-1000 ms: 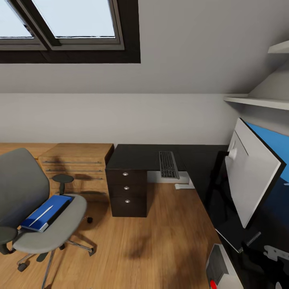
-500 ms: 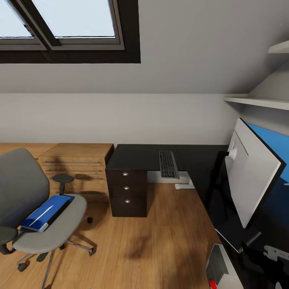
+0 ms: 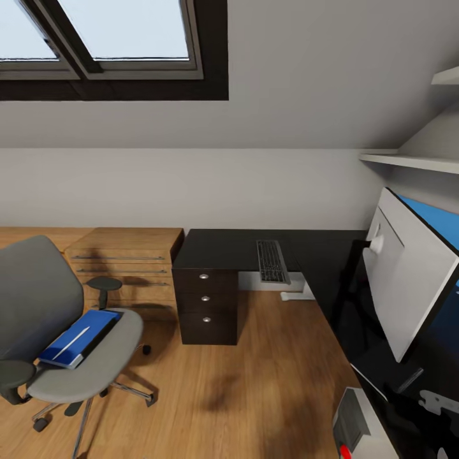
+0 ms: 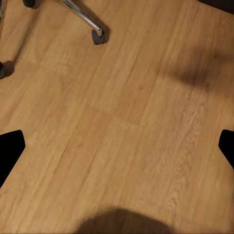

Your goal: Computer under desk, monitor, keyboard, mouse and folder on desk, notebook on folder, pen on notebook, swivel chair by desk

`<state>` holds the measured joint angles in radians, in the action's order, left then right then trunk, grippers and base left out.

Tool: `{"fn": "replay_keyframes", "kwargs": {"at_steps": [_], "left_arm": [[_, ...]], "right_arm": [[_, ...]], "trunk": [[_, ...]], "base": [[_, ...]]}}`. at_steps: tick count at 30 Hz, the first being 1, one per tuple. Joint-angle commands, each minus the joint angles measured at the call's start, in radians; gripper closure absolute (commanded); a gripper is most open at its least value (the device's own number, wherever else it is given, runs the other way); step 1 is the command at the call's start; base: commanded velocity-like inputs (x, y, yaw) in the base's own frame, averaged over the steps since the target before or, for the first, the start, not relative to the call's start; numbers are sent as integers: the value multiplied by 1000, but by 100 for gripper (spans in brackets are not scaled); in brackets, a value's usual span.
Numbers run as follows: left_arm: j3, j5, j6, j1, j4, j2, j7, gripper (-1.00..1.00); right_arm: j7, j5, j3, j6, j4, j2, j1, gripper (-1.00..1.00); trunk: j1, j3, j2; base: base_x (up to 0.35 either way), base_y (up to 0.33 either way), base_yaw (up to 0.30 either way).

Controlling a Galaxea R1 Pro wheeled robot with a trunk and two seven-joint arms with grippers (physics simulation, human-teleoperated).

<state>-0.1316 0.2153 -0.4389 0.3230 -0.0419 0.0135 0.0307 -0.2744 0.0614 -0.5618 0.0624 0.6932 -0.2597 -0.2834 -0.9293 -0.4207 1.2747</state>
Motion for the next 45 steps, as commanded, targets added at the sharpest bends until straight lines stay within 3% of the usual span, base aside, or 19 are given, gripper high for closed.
{"fn": "replay_keyframes", "kwargs": {"at_steps": [1,45], "left_arm": [[-8,-5,-3,1,1,0,2,-100],[-7,-5,-3,1,1,1,2,-100]], "right_arm": [[-9,1,-1,2,-21,0,0,-100],[4,4,-1,3,-30,-1,0,-100]], "trunk": [[0,-1,1],[0,-1,1]], "base": [[0,34,0],[0,3,0]]}}
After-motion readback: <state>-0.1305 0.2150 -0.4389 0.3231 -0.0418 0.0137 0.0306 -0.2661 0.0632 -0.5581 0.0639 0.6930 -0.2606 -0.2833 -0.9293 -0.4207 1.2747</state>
